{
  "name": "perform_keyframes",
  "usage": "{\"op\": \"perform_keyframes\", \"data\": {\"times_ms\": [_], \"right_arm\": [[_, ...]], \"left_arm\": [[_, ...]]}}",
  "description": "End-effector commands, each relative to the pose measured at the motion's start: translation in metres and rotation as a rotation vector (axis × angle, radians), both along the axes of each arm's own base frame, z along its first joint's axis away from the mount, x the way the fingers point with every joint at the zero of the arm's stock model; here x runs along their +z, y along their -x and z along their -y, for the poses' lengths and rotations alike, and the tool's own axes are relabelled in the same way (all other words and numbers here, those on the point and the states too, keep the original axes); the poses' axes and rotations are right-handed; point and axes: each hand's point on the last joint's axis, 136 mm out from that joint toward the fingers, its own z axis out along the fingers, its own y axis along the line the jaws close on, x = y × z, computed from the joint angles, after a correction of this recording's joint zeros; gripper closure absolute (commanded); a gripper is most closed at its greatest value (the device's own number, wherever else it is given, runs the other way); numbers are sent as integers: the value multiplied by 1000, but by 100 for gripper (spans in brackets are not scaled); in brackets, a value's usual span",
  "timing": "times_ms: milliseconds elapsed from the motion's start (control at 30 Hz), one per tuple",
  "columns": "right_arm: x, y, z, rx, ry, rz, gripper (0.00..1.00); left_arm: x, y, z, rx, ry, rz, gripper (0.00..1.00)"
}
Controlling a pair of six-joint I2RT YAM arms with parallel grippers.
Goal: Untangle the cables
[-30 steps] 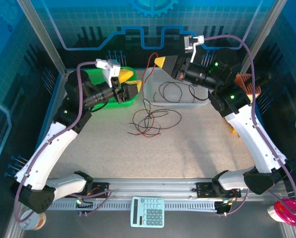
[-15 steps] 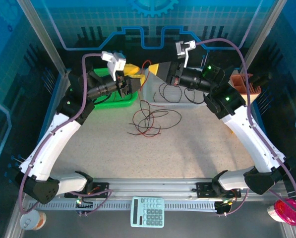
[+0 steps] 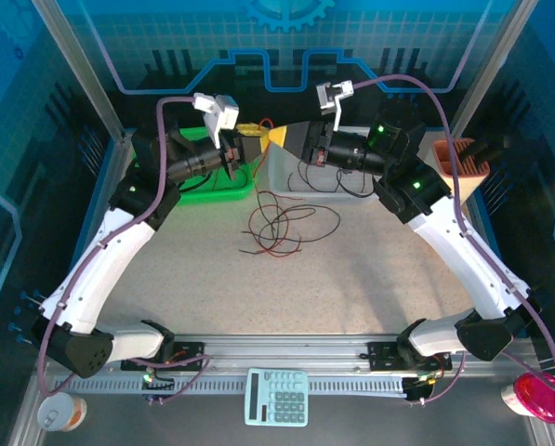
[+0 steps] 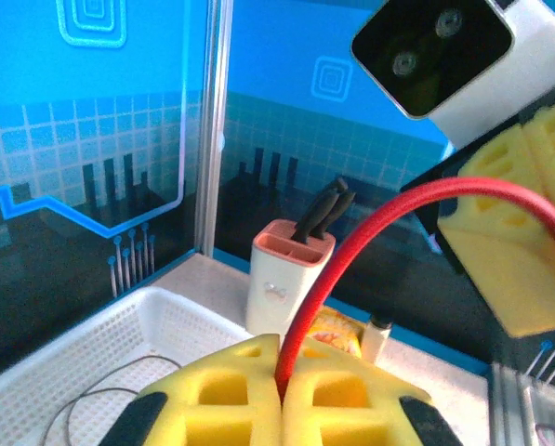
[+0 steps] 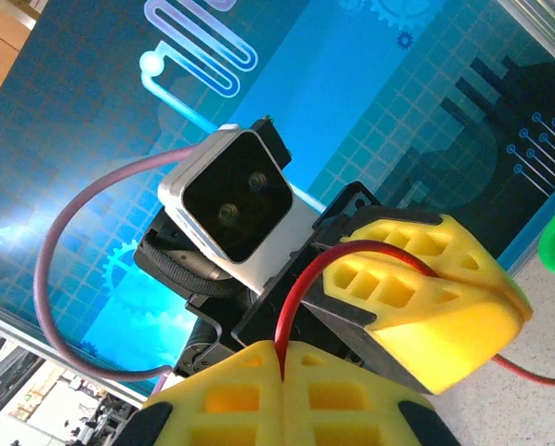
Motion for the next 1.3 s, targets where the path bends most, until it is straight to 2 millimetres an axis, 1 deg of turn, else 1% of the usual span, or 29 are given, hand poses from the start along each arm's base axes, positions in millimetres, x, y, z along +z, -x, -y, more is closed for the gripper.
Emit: {"op": "perform_keyframes", "data": {"times_ms": [0, 100, 133, 200, 300, 367, 467, 500, 567, 633, 733, 833, 933, 1133, 1167, 1200, 1233, 1267], "right_arm": [[5, 7, 0, 19, -4, 41, 99], [4, 3, 12, -25, 11, 54, 73], [2, 2, 18, -50, 19, 59, 67], [-3, -3, 32, -107, 35, 65, 60], [-23, -11, 53, -212, 84, 65, 57], [-45, -17, 64, -282, 151, 62, 54], [-89, -24, 73, -339, 283, 53, 49], [-105, -26, 75, -349, 332, 54, 45], [-132, -29, 76, -342, 409, 62, 38], [-156, -28, 70, -301, 485, 97, 33], [-186, -26, 54, -223, 597, 172, 30], [-207, -24, 34, -145, 680, 205, 28], [-219, -21, 17, -93, 716, 215, 29], [-233, -22, -1, -52, 733, 204, 30], [-236, -23, -2, -52, 736, 198, 31], [-239, -23, -3, -47, 737, 193, 36], [-240, -24, -4, -46, 737, 190, 42], [-242, -24, -4, -47, 741, 183, 52]], "left_arm": [[30, 4, -1, -5, 68, 65, 100], [42, 1, -5, 31, 110, 69, 100], [47, -1, -7, 46, 124, 72, 100], [55, -2, -10, 65, 147, 76, 100], [67, -2, -12, 73, 173, 79, 100], [73, -1, -13, 71, 185, 82, 100], [78, 1, -13, 65, 192, 87, 100], [79, 2, -13, 64, 194, 87, 100], [82, 3, -14, 65, 197, 91, 100], [84, 4, -14, 62, 202, 91, 100], [87, 5, -13, 54, 212, 89, 100], [90, 7, -13, 50, 220, 90, 100], [91, 7, -13, 46, 225, 89, 100], [92, 9, -12, 43, 225, 90, 100], [92, 9, -12, 43, 224, 90, 100], [92, 9, -12, 43, 224, 92, 100], [93, 10, -12, 42, 225, 94, 100], [93, 10, -13, 44, 224, 96, 100]]}}
